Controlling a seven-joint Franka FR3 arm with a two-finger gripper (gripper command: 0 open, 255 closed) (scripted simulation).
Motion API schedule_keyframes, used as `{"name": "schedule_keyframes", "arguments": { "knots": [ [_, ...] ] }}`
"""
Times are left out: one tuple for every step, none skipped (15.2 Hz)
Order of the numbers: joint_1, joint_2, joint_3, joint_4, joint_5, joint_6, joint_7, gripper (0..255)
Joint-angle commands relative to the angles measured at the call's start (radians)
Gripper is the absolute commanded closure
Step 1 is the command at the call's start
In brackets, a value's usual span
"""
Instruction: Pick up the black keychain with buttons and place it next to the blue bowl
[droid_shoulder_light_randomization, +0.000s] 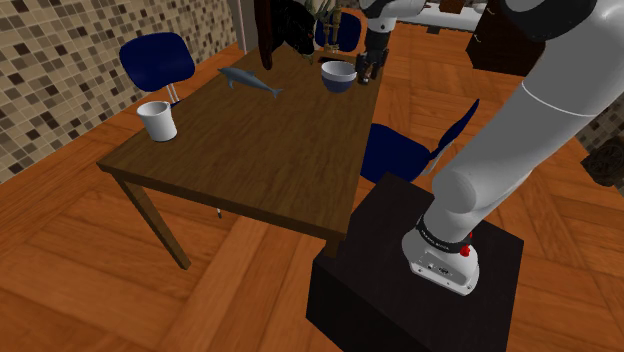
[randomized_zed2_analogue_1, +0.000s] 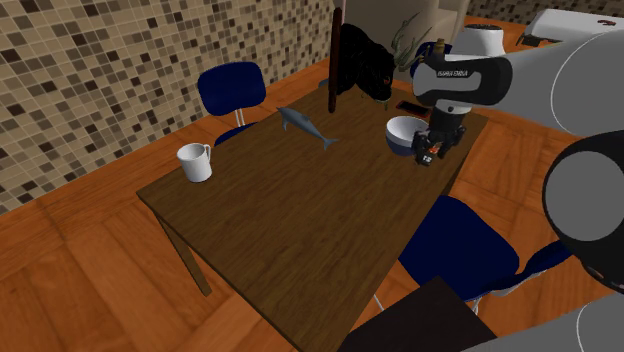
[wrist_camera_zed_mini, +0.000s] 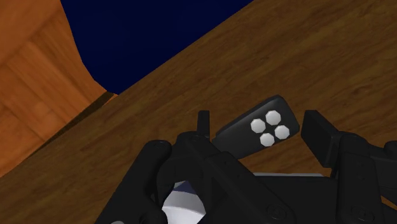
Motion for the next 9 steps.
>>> {"name": "schedule_keyframes", "arguments": {
  "knots": [
    [0.0,0.004,-0.001,-0.021,0.001,0.025,-0.001,255],
    [0.0,0.008,-0.001,-0.03,0.002,0.039,-0.002,255],
    [0.0,0.012,-0.001,-0.04,0.003,0.052,-0.003,255],
    [-0.001,0.016,-0.001,-0.049,0.004,0.065,-0.004,255],
    [-0.001,0.021,-0.002,-0.057,0.005,0.078,-0.005,255],
    [-0.001,0.026,-0.002,-0.066,0.006,0.091,-0.006,255],
    [-0.001,0.031,-0.002,-0.074,0.008,0.105,-0.007,255],
    [-0.001,0.036,-0.002,-0.083,0.009,0.118,-0.008,255],
    [-0.001,0.041,-0.003,-0.09,0.01,0.131,-0.01,255]
  ]
}}
